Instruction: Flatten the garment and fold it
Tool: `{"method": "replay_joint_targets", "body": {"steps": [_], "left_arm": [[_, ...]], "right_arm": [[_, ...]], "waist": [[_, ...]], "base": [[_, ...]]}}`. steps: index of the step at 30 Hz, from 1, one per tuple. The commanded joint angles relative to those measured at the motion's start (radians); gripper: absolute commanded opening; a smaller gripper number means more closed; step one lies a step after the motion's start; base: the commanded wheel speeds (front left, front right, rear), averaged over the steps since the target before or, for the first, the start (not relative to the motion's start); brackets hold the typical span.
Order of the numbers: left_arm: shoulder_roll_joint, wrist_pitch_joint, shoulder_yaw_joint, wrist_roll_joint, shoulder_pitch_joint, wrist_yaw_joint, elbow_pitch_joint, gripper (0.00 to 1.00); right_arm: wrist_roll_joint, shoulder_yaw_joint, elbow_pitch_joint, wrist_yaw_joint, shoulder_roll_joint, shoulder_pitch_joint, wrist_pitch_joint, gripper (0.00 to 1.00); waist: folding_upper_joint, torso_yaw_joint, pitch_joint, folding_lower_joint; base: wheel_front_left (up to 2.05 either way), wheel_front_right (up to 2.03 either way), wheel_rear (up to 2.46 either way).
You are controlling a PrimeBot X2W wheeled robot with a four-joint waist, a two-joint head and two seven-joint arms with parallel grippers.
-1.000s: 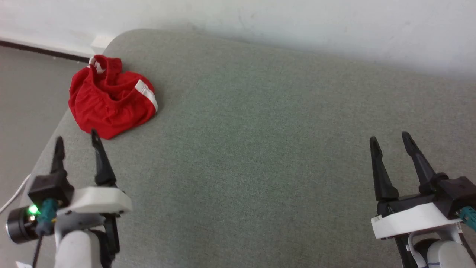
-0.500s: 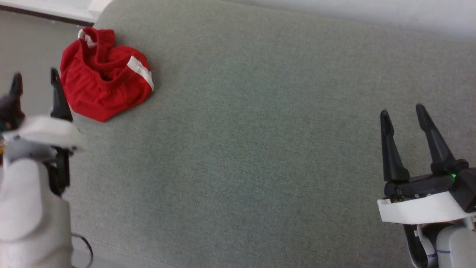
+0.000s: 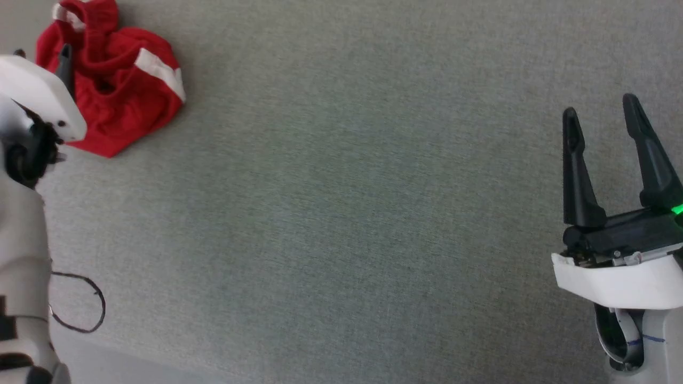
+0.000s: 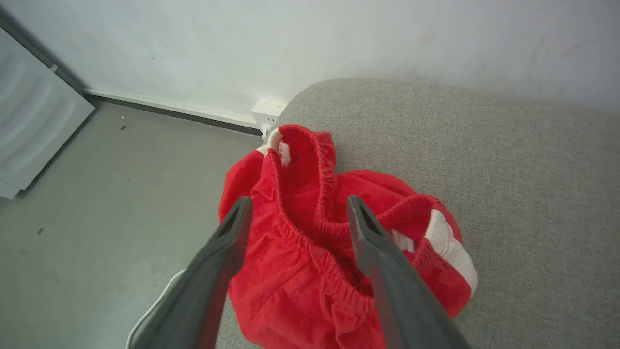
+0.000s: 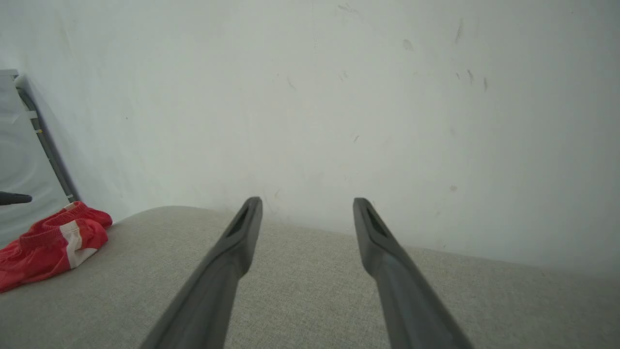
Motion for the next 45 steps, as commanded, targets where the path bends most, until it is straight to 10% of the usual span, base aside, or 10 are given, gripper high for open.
{"method": "replay_joint_targets", "body": {"steps": [1, 23, 24, 25, 45], "left_arm": [[0.024, 0.036, -0.017, -0.037, -0.045, -0.008, 0.025, 1.00], [0.276, 0.482, -0.336, -0.455, -0.138, -0.032, 0.095, 1.00], [0.280, 0.489, -0.350, -0.470, -0.142, -0.033, 0.100, 0.79], [0.284, 0.493, -0.363, -0.479, -0.139, -0.033, 0.100, 0.00], [0.437, 0.368, -0.653, -0.465, -0.320, -0.033, -0.108, 0.00]], "right_arm": [[-0.006, 0.008, -0.018, -0.002, -0.005, -0.024, -0.011, 1.00], [-0.031, 0.086, -0.104, -0.002, -0.018, -0.124, -0.055, 1.00], [-0.031, 0.088, -0.103, -0.002, -0.018, -0.126, -0.056, 1.00], [-0.031, 0.091, -0.099, -0.002, -0.017, -0.125, -0.056, 1.00], [0.023, 0.036, 0.015, -0.002, 0.035, 0.015, -0.056, 1.00]], "waist": [[-0.0001, -0.043, 0.060, -0.0002], [-0.0001, -0.102, 0.251, -0.0002], [-0.0001, -0.100, 0.251, -0.0002], [-0.0001, -0.100, 0.245, -0.0002], [-0.0001, -0.149, -0.118, -0.0002]], "base": [[0.00, 0.00, 0.00], [0.00, 0.00, 0.00], [0.00, 0.00, 0.00], [0.00, 0.00, 0.00], [0.00, 0.00, 0.00]]}}
